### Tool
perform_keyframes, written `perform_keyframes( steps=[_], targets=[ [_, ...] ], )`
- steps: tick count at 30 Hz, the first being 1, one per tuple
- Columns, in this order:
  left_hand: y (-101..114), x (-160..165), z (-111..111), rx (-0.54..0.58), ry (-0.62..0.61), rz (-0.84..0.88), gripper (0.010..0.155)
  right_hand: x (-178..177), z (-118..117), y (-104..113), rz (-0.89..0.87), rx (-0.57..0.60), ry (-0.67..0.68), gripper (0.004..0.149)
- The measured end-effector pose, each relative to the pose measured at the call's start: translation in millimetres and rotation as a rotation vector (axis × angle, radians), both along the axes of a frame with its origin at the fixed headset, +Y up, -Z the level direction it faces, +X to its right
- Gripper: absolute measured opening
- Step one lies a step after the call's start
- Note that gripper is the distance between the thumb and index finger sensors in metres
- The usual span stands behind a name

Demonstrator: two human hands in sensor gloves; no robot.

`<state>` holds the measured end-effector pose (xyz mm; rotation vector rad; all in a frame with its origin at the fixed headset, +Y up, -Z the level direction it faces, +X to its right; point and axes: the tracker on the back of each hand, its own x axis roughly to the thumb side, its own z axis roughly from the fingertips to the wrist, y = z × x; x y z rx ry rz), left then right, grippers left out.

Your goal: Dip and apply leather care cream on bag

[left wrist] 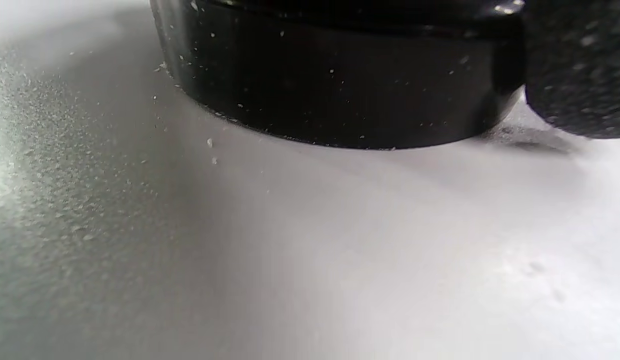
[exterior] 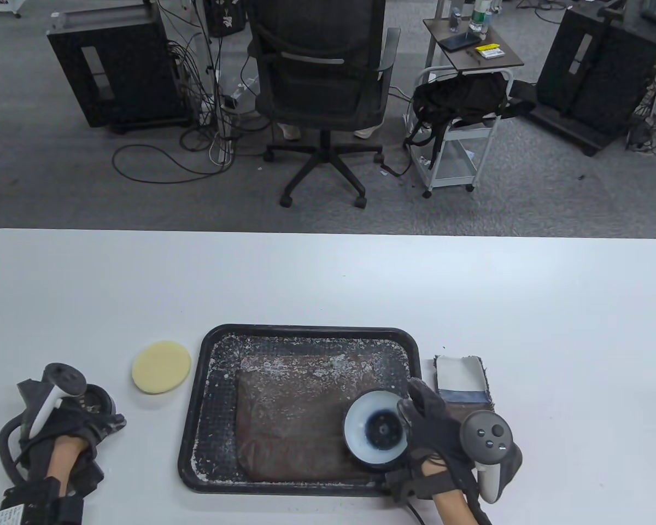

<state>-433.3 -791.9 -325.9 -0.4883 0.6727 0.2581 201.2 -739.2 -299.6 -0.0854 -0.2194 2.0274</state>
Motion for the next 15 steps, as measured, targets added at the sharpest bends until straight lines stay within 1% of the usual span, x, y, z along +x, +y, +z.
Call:
perform_keyframes(
  steps=[1, 3, 4, 5, 7, 8, 10, 12, 14, 15],
  targets=[
    [5.1, 1.5, 0.6, 0.023, -0.007, -0.004, 0.123, -0.7, 0.1, -0.2, -0.008, -0.005, 0.002, 0.066],
    [18.7, 7.1, 1.9, 0.111, -0.027, -0.005, 0.123, -1.6, 0.3, -0.3, -0.019, -0.01, 0.004, 0.066],
    [28.1, 12.4, 3.0, 0.179, -0.047, -0.004, 0.123, -2.3, 0.4, -0.3, -0.025, -0.012, 0.006, 0.066],
    [35.2, 16.8, 3.9, 0.221, -0.065, -0.006, 0.123, -2.8, 0.6, -0.3, -0.029, -0.013, 0.006, 0.066],
    [54.7, 34.4, 7.9, 0.336, -0.135, 0.002, 0.123, -5.0, 1.2, -0.3, -0.043, -0.019, 0.008, 0.065],
    [63.1, 46.3, 10.3, 0.395, -0.18, 0.031, 0.123, -6.8, 1.7, -0.2, -0.054, -0.019, 0.013, 0.064],
    [73.7, 70.9, 14.0, 0.475, -0.263, 0.113, 0.123, -10.3, 2.6, -0.2, -0.068, -0.017, 0.024, 0.064],
    [79.9, 105.5, 17.8, 0.557, -0.381, 0.245, 0.123, -14.9, 3.8, -0.1, -0.077, -0.015, 0.035, 0.064],
    [81.7, 139.1, 22.4, 0.581, -0.484, 0.357, 0.122, -19.0, 5.2, 0.6, -0.068, -0.013, 0.044, 0.063],
    [82.0, 152.3, 25.2, 0.593, -0.516, 0.398, 0.122, -20.4, 5.5, 0.8, -0.065, -0.01, 0.049, 0.063]
  ],
)
